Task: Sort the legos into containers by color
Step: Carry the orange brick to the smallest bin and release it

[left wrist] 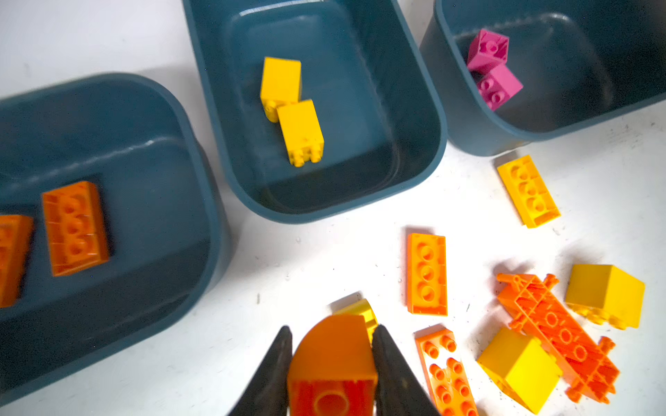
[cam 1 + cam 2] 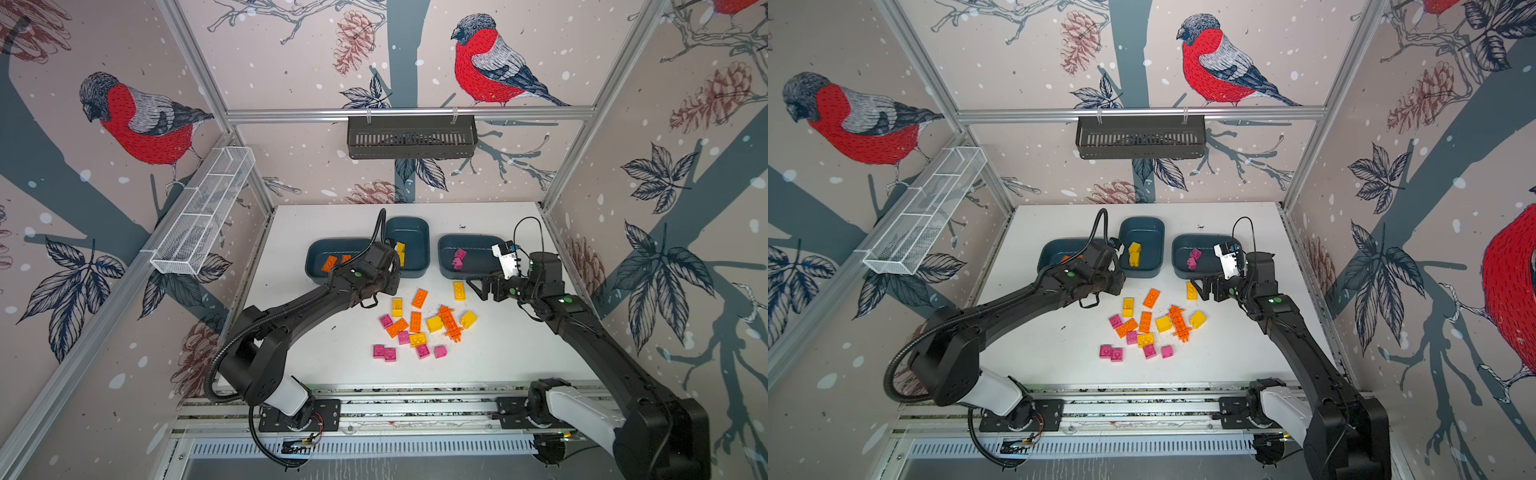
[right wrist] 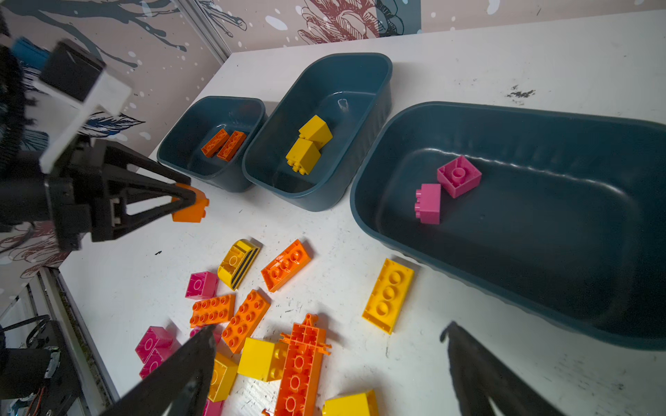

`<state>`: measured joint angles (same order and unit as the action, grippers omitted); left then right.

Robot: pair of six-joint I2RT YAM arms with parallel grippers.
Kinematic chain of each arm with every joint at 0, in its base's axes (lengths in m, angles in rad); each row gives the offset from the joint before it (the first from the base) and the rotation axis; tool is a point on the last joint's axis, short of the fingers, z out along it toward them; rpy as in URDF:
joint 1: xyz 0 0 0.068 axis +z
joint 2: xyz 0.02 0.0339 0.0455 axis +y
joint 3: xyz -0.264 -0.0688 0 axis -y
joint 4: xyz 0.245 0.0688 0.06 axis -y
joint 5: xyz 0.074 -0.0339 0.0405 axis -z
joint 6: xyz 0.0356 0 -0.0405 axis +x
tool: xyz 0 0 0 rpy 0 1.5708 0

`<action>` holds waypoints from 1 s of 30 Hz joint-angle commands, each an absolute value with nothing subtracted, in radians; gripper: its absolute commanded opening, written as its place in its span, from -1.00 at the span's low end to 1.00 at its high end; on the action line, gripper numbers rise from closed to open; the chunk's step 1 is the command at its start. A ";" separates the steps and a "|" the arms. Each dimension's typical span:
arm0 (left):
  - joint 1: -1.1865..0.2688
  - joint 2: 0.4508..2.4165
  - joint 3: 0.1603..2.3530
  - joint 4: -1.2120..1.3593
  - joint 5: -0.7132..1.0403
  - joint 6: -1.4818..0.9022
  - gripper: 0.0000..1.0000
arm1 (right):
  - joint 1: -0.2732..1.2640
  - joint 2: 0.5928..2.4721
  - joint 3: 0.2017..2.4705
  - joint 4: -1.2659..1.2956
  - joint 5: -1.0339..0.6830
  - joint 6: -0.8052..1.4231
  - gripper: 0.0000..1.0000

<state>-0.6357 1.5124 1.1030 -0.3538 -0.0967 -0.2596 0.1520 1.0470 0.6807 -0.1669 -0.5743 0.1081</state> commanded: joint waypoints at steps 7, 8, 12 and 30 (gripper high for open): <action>-0.440 1.540 1.261 -0.571 -0.195 -0.123 -0.26 | 0.161 1.056 0.693 -0.129 -0.571 0.121 0.99; -0.417 1.552 1.268 -0.569 -0.196 -0.111 -0.26 | 0.161 1.054 0.693 -0.129 -0.569 0.121 0.99; -0.315 1.612 1.285 -0.529 -0.206 -0.086 -0.26 | 0.162 1.059 0.695 -0.127 -0.571 0.121 0.99; -0.142 1.898 1.415 -0.482 -0.384 -0.071 -0.22 | 0.184 1.092 0.696 -0.120 -0.568 0.124 0.99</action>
